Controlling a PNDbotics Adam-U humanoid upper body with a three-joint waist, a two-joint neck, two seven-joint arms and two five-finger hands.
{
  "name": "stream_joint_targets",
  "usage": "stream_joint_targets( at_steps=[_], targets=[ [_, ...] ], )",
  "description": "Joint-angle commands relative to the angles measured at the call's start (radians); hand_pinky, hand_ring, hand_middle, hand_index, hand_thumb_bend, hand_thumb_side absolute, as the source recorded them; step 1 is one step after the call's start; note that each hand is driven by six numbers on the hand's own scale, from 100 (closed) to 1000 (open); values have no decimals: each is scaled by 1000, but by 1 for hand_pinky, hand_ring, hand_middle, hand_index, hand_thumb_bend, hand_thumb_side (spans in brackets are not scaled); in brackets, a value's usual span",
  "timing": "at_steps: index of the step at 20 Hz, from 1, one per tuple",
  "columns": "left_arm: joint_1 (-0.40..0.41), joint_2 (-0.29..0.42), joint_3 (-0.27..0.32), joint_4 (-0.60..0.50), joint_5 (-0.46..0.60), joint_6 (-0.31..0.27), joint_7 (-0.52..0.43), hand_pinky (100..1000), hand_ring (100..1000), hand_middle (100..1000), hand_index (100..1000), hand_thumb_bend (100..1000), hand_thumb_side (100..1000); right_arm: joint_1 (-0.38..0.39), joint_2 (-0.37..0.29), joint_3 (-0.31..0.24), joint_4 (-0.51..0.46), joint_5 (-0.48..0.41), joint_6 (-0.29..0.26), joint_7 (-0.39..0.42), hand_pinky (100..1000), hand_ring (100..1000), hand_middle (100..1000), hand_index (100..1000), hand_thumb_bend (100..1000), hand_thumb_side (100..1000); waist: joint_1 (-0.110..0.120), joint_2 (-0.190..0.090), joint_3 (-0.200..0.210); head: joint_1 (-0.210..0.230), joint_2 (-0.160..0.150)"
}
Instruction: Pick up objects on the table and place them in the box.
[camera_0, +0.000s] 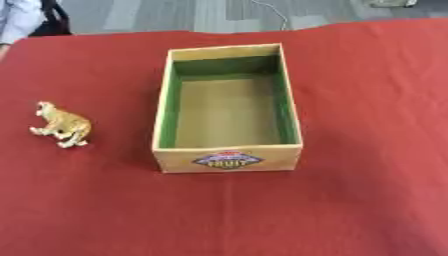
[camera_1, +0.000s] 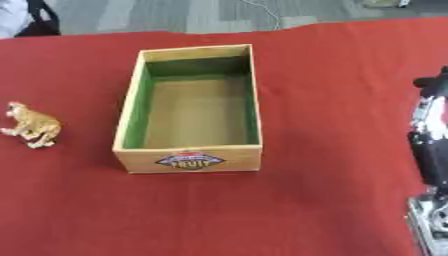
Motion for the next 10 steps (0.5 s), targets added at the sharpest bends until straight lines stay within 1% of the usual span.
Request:
stream_joint_targets(
  at_steps=[1,4,10],
  targets=[
    [-44,2,-17,54,-65,0,3,875,923,848,1000,100,406,-8,-5,3,-9,10,3,8,885,566,403,751,100,440,3,-14,-1,6,-13],
    [-82,-25,-34,91,-116,0,3,877,931,857,1000,105,414,-8,-3,6,-9,7,6,12,888,566,402,752,100,439,5,-14,-3,8,-14],
    [-158,-96,-56,140,-201,0,34,883,939,869,1000,100,423,-10,-2,9,-9,-7,9,23,889,566,402,752,100,439,7,-15,-9,21,-13]
  ],
)
